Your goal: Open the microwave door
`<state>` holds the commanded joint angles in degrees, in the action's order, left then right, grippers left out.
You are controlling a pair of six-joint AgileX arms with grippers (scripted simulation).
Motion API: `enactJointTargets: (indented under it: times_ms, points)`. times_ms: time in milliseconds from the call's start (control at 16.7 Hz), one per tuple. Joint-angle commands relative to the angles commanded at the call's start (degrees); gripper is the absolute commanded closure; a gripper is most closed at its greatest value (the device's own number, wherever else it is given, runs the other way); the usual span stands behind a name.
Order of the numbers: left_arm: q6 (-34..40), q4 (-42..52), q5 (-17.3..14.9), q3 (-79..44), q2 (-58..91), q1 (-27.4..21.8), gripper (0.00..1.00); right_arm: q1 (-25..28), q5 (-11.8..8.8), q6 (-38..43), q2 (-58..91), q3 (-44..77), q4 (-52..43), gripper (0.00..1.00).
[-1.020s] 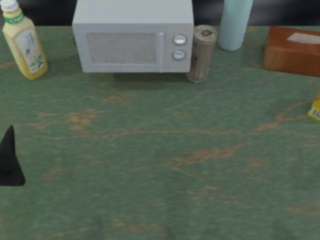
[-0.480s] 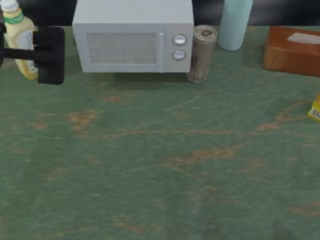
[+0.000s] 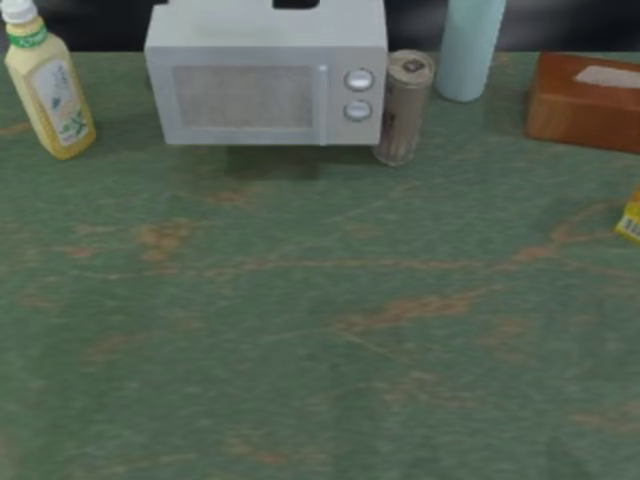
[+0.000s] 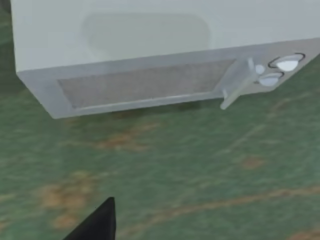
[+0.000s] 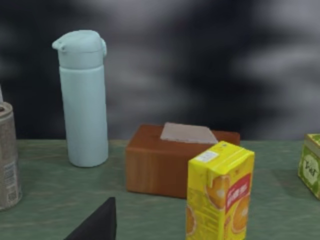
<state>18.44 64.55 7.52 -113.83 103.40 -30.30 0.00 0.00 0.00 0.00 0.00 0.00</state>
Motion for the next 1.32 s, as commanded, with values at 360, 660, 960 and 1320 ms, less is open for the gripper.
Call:
enactJointTargets:
  times_ms: [360,660,960,1320]
  points:
    - [8.6,5.5,6.0,-20.0,21.3,-3.5,0.0,0.0,0.0,0.0,0.0,0.0,0.0,0.0]
    - [13.0,7.3,9.2,-28.6,31.4,-4.9,0.0,0.0,0.0,0.0,0.0,0.0,0.0,0.0]
    - [13.3,7.5,9.5,-29.2,32.1,-5.0,0.0,0.0,0.0,0.0,0.0,0.0,0.0,0.0]
    - [12.0,1.8,8.8,-26.9,35.0,-3.6,0.0,0.0,0.0,0.0,0.0,0.0,0.0,0.0]
